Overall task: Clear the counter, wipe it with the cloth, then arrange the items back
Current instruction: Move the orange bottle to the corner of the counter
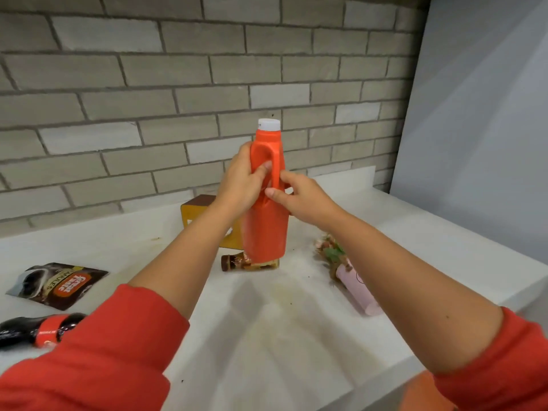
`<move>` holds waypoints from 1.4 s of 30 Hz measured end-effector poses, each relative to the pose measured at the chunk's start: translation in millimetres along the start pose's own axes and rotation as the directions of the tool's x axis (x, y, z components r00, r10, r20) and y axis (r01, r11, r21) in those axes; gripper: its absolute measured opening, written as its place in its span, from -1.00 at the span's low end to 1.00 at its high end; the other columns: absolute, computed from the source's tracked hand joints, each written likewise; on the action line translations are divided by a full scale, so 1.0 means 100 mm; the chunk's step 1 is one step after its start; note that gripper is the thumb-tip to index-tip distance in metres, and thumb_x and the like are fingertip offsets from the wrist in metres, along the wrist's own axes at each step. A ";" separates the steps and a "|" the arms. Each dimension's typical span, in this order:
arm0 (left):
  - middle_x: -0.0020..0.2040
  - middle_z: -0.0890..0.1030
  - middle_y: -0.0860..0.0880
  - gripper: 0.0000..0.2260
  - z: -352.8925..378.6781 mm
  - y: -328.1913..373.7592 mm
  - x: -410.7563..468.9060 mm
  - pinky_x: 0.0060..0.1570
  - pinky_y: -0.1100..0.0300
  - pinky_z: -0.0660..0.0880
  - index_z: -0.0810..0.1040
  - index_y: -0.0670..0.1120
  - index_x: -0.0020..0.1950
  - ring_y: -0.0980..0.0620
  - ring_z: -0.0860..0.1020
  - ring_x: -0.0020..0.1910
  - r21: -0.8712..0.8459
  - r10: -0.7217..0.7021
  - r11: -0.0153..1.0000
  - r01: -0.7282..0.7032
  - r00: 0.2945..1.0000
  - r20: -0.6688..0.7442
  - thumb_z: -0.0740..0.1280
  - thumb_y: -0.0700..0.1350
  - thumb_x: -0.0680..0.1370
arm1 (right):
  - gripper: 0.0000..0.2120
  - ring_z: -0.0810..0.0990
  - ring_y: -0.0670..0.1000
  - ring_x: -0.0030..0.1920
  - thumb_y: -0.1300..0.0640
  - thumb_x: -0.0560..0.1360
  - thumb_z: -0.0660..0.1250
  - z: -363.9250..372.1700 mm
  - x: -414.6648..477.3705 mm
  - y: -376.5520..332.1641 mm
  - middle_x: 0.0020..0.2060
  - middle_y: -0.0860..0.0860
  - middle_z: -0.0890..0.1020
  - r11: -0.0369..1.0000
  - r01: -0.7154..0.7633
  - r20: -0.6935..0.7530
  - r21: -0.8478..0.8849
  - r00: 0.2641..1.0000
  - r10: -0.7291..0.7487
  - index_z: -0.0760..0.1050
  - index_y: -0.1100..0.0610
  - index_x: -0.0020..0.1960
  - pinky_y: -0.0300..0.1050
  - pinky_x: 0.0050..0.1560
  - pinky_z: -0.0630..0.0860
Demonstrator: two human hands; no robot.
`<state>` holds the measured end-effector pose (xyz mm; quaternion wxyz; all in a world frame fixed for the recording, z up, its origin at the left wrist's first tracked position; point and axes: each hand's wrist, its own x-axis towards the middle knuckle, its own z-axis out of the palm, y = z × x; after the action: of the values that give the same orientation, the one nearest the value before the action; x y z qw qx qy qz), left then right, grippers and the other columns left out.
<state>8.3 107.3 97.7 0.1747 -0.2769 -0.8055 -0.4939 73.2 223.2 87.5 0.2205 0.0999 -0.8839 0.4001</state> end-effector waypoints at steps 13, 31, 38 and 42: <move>0.03 0.55 0.00 -0.79 1.65 1.21 0.44 0.15 -0.02 0.46 0.42 -0.02 0.19 -0.05 0.53 0.09 -0.104 0.024 0.994 -0.020 0.999 0.036 0.27 -0.06 0.56 | -0.77 0.58 0.20 -0.01 0.12 0.54 0.29 -1.86 -0.26 0.92 -0.13 0.12 0.56 0.993 -0.050 -0.063 -0.108 0.997 0.043 0.49 0.30 0.04 0.14 0.02 0.55; 0.14 0.56 -0.11 -0.73 3.36 1.22 1.67 0.08 0.04 0.45 0.43 -0.08 0.23 -0.11 0.53 0.11 0.006 -0.006 1.000 0.006 1.000 0.030 0.25 -0.03 0.55 | -0.73 0.54 0.06 0.01 0.11 0.55 0.27 -2.91 0.58 2.34 0.00 -0.01 0.50 0.922 -0.367 -0.046 -0.127 0.930 0.364 0.40 -0.01 0.24 -0.09 -0.26 0.59; 0.13 0.57 -0.10 -0.72 4.04 0.96 2.08 -0.01 0.10 0.42 0.42 -0.09 0.24 -0.09 0.54 0.09 0.006 -0.103 0.995 0.103 0.994 0.034 0.23 -0.02 0.57 | -0.87 0.51 -0.01 -0.35 0.07 0.59 0.19 -3.02 1.00 3.05 -0.20 0.06 0.55 0.911 -0.412 -0.071 -0.010 0.909 0.410 0.44 0.06 0.09 -0.17 -0.39 0.54; 0.17 0.56 -0.08 -0.73 4.35 0.81 2.35 0.04 0.10 0.43 0.43 -0.08 0.27 -0.09 0.53 0.11 -0.019 -0.168 0.985 0.169 0.984 0.050 0.22 -0.05 0.59 | -0.86 0.55 0.02 -0.34 0.07 0.60 0.17 -3.03 1.26 3.50 -0.17 0.09 0.58 0.904 -0.426 -0.091 0.011 0.900 0.426 0.44 0.11 0.07 -0.10 -0.30 0.60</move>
<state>-130.1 588.8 88.5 0.1098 -0.2214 -0.8244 -0.5093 -67.5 681.7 91.1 0.1681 -0.1150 -0.8754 0.4384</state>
